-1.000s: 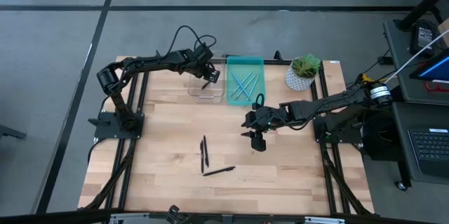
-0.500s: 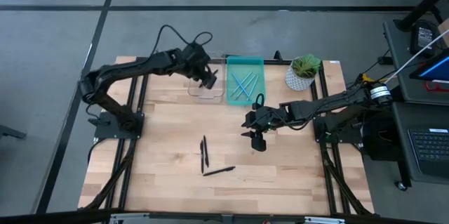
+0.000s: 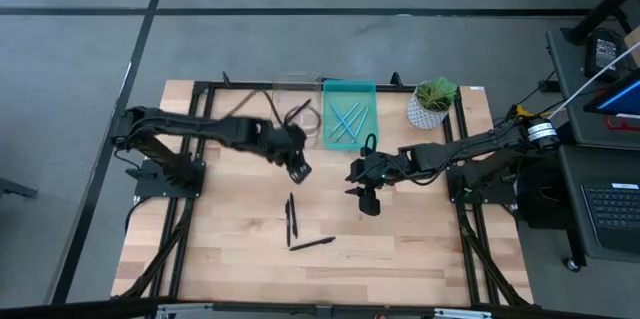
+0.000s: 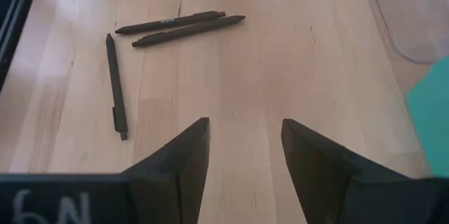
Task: Sort pens & pencils
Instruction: Put the black pen into the transparent bin
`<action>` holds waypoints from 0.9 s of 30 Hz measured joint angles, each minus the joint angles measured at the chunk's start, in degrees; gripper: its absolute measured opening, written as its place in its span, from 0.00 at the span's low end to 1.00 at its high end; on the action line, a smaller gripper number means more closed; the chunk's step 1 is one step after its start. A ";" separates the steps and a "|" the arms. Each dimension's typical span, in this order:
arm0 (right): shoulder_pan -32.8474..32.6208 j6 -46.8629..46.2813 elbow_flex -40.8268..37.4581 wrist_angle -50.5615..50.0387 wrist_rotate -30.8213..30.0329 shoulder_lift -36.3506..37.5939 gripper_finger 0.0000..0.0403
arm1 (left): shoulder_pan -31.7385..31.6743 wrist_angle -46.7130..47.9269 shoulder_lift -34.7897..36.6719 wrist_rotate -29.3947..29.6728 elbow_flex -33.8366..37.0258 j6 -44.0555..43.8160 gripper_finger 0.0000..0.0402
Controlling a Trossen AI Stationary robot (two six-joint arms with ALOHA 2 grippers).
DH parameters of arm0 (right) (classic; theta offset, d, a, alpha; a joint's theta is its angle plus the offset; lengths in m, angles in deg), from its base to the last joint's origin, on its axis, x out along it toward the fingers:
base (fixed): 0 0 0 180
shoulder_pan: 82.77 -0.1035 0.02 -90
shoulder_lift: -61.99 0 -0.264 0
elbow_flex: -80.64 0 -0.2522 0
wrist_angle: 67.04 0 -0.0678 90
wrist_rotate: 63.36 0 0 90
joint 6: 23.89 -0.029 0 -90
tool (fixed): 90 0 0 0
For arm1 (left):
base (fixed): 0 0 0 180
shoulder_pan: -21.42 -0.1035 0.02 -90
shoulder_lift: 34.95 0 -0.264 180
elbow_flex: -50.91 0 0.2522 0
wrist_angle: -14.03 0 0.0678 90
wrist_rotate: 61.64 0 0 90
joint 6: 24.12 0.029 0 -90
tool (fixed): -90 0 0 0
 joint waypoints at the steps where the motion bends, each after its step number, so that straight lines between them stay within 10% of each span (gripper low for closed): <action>1: 0.00 -0.19 0.00 -0.19 -0.01 0.00 0.45 | 1.69 -0.07 -0.53 2.55 -0.04 -2.21 0.28; 27: 0.02 0.08 0.00 -0.71 -0.01 0.00 0.45 | 22.46 0.34 -18.37 4.98 -0.02 -44.27 0.28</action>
